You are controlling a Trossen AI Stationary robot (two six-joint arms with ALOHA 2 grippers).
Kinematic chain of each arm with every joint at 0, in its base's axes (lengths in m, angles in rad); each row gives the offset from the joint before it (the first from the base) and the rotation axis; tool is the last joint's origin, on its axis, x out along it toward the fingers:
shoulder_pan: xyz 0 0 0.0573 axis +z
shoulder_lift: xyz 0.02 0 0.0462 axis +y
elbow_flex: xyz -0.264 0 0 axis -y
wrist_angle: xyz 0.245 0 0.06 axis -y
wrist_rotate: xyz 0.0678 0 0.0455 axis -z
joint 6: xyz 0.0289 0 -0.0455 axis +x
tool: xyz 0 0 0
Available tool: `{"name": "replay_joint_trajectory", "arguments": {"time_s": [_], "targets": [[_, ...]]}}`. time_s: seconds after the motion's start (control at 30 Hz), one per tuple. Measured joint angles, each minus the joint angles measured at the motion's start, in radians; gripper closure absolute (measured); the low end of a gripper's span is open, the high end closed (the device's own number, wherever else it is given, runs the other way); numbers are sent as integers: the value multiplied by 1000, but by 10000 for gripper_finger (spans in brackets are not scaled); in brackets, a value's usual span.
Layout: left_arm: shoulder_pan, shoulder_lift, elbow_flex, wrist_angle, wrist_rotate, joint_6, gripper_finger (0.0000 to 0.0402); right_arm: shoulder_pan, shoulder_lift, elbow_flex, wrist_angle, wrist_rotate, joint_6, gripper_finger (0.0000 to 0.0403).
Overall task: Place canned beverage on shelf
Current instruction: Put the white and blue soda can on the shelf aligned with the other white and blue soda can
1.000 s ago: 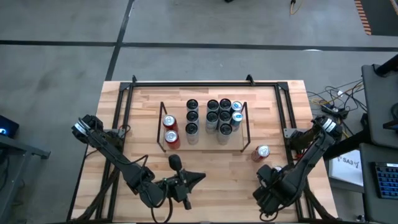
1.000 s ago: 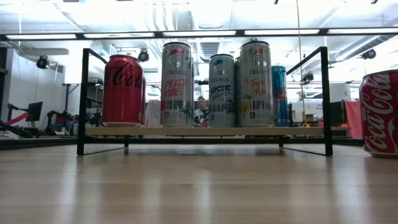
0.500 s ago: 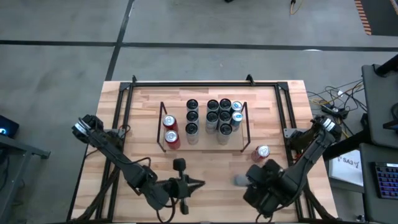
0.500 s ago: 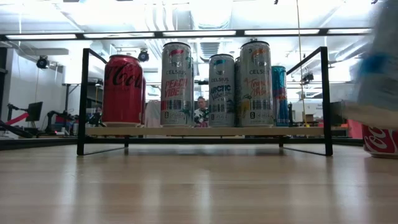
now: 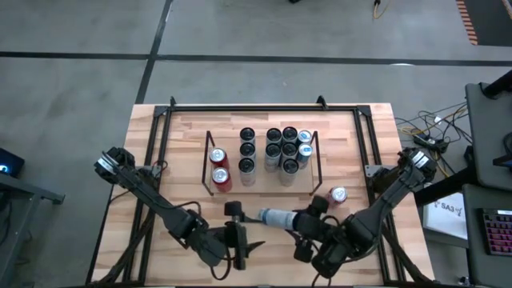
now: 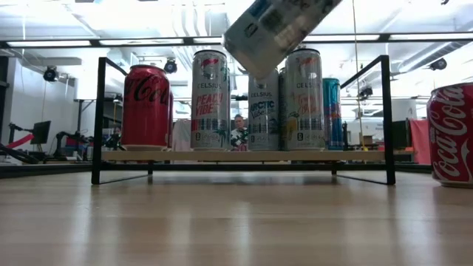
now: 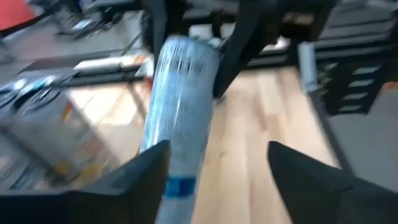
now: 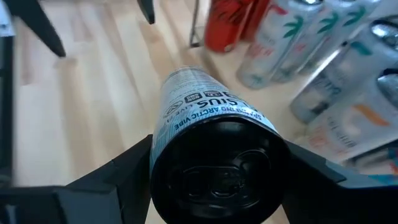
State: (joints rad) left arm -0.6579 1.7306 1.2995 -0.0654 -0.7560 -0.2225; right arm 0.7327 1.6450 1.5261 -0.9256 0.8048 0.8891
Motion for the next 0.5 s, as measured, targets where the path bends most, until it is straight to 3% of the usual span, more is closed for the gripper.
{"name": "replay_joint_trajectory", "arguments": {"time_s": [0.13,0.23,0.37,0.5], "targets": [[6,7,0,-105,-62,-58,82,-6,2,0,39,34,-37,145],[18,22,0,-126,-97,-73,52,-7,2,1,55,37,-73,145],[54,25,0,-122,-119,-69,45,-20,2,3,98,49,-89,145],[97,26,0,-121,-17,-55,51,-37,2,4,138,63,-98,145]]}}
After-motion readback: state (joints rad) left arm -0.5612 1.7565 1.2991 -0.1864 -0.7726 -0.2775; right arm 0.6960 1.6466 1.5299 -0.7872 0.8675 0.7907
